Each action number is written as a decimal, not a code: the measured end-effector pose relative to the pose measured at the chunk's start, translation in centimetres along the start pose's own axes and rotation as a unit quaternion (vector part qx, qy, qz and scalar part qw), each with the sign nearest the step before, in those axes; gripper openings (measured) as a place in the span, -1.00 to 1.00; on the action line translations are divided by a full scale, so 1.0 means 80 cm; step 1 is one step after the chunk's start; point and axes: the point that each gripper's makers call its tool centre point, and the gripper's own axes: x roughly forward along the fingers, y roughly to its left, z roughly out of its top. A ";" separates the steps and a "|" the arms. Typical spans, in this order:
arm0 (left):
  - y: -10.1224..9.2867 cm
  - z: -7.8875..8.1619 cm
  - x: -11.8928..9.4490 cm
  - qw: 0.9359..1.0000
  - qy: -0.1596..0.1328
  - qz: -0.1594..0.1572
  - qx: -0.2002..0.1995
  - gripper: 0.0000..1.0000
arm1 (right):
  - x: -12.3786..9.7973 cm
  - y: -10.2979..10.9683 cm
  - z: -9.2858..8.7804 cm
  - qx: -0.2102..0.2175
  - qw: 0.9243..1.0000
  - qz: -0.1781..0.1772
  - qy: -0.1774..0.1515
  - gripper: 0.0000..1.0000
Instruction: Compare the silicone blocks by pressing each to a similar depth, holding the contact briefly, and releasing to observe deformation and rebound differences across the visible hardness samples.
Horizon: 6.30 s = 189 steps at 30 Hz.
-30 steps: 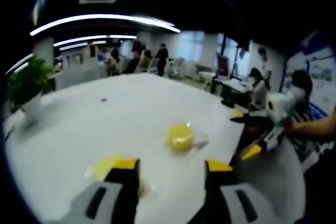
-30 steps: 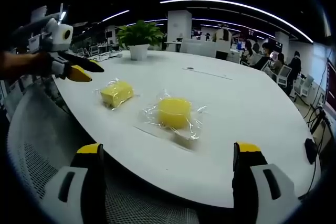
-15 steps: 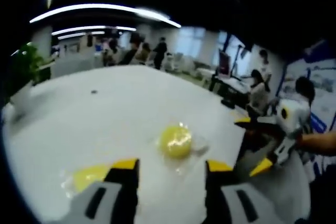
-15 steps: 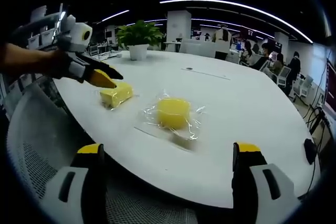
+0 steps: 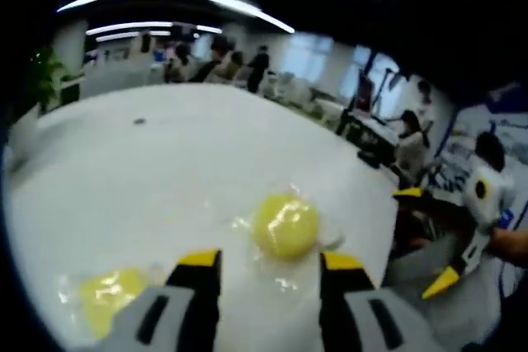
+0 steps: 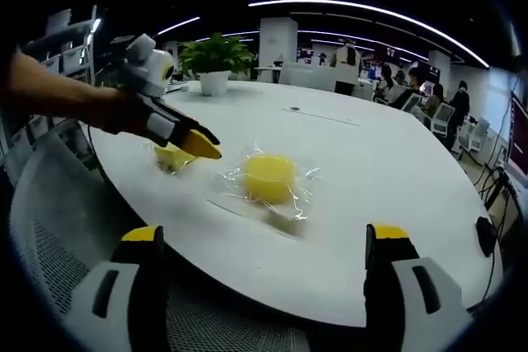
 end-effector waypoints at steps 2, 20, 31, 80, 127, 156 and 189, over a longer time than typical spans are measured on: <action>0.005 0.001 0.005 1.000 -0.003 0.001 -0.018 -0.06 | 0.000 0.000 0.000 0.001 1.000 0.000 0.001 0.89; 0.024 0.009 0.047 0.996 0.007 -0.013 -0.086 -0.19 | 0.001 -0.002 -0.003 0.001 1.000 -0.004 0.006 0.88; 0.027 0.017 0.070 0.992 0.010 -0.034 -0.121 -0.21 | 0.002 -0.004 -0.006 0.001 1.000 -0.007 0.016 0.86; 0.018 0.020 0.090 0.994 0.047 -0.047 -0.091 -1.00 | 0.004 -0.002 -0.011 0.000 1.000 -0.002 0.026 0.84; -0.079 0.156 -0.058 0.979 -0.123 -0.127 0.103 -1.00 | 0.002 0.002 -0.010 -0.003 1.000 0.007 0.025 0.88; -0.089 0.172 -0.159 0.975 -0.170 -0.103 0.095 -1.00 | 0.001 0.016 -0.010 0.002 0.999 0.041 0.032 0.92; -0.153 0.183 -0.230 0.961 -0.200 -0.150 0.114 -1.00 | 0.000 0.092 0.217 0.118 0.935 0.273 -0.191 0.35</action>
